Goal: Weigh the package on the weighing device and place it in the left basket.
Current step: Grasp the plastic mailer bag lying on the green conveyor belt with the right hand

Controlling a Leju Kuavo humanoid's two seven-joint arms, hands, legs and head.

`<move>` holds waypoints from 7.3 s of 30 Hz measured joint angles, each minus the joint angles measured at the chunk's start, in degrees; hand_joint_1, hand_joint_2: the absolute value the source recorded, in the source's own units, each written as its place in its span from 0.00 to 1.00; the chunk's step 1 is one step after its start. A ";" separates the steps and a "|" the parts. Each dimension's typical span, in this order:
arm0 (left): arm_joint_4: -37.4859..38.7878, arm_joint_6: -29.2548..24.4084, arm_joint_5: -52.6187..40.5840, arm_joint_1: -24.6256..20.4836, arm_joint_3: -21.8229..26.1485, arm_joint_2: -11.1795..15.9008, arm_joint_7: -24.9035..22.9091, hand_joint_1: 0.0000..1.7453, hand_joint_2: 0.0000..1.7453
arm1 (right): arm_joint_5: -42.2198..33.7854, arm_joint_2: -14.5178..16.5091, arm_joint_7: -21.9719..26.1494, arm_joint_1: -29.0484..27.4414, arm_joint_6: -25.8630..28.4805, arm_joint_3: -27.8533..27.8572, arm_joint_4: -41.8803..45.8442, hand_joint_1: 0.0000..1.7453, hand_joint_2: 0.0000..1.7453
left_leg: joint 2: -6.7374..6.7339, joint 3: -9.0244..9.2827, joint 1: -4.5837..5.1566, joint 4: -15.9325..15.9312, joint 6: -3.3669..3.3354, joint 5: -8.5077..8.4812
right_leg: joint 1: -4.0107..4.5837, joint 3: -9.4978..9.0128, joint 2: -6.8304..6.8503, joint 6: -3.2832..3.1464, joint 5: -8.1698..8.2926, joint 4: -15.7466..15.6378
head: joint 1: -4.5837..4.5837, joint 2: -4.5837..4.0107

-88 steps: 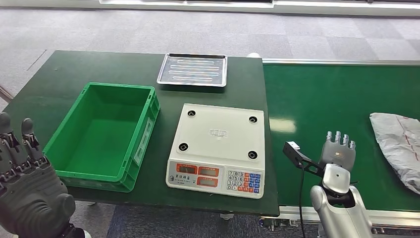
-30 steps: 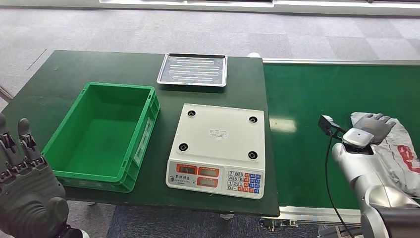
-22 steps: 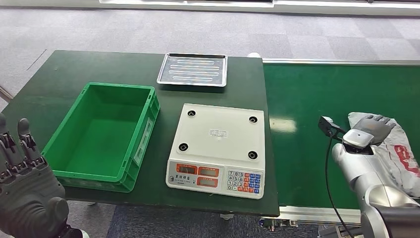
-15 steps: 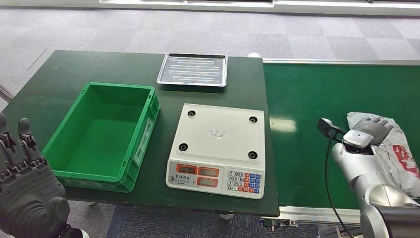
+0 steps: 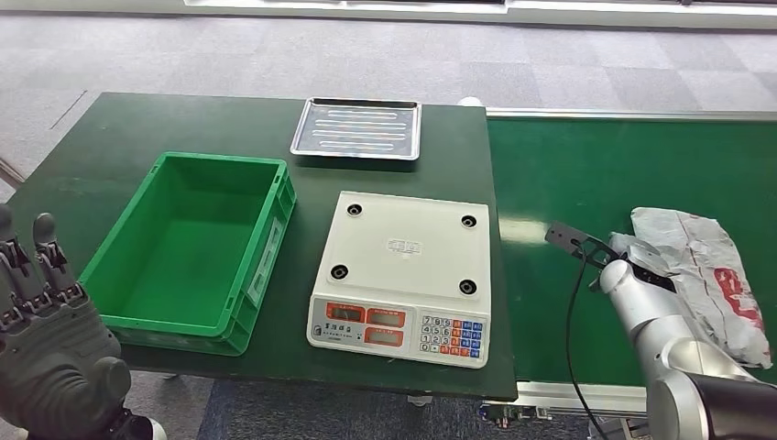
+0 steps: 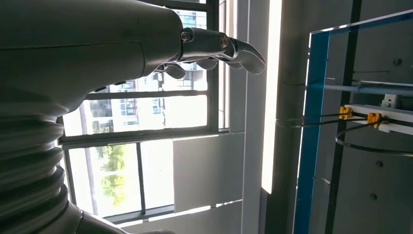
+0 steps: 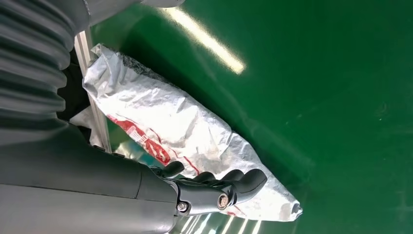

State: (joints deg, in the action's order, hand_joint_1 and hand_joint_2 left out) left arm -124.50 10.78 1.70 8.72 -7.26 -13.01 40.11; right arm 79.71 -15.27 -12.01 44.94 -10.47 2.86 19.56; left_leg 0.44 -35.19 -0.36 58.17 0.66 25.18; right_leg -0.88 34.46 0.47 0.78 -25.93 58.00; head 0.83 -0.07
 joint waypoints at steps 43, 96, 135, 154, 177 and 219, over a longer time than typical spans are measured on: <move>0.28 0.08 0.08 -0.58 0.59 -0.35 0.00 0.00 1.00 | -0.33 0.89 -1.85 -1.63 -0.80 3.63 -0.09 0.00 1.00 | -0.02 0.00 0.01 0.01 0.00 0.00 | -0.01 0.00 -0.02 0.01 0.01 0.00 | 0.00 0.00; 0.17 -1.33 -0.40 -0.28 0.59 -0.88 0.00 0.00 1.00 | 5.23 1.38 -3.02 -0.40 -1.22 3.43 0.33 0.00 1.00 | -0.01 -0.01 0.00 0.00 0.00 0.00 | -0.01 -0.01 -0.01 0.01 0.00 0.00 | 0.00 0.00; 1.25 0.40 0.64 -1.10 1.95 -1.74 0.00 0.00 1.00 | 0.84 0.91 4.64 -2.85 -7.05 -2.43 0.63 0.00 1.00 | 0.01 -0.01 0.01 0.01 -0.01 0.01 | -0.01 -0.01 0.01 0.01 0.00 0.00 | 0.00 0.00; 1.25 -0.01 0.63 -0.99 1.95 -1.92 0.00 0.00 1.00 | 0.88 0.91 4.73 -2.75 -7.10 -3.14 0.63 0.00 1.00 | 0.00 -0.01 0.01 0.01 -0.01 0.00 | -0.01 -0.01 0.00 0.01 0.00 0.00 | 0.00 0.00; 1.77 0.75 2.41 -1.78 1.97 -1.56 0.00 0.00 1.00 | -5.04 -1.00 22.67 -7.76 -11.26 -7.28 4.34 1.00 1.00 | -0.03 0.03 0.00 0.01 -0.03 0.03 | -0.01 -0.03 -0.02 0.01 0.00 0.00 | 0.00 0.00; -0.81 -0.33 2.23 0.76 4.94 -2.43 0.00 0.00 1.00 | 3.96 4.65 0.17 -1.29 18.48 -13.09 43.94 1.00 1.00 | -0.01 -0.08 0.00 0.01 0.06 -0.05 | 0.00 0.06 -0.03 0.01 0.03 0.02 | 0.00 0.00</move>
State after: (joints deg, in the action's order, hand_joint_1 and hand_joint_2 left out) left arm -125.31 10.45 3.93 9.48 -2.32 -15.43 40.11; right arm 83.67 -10.63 -11.84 43.66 8.00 -10.23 63.51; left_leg 0.44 -35.26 -0.36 58.17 0.71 25.12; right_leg -0.88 34.52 0.44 0.79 -25.90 58.02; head 0.83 -0.07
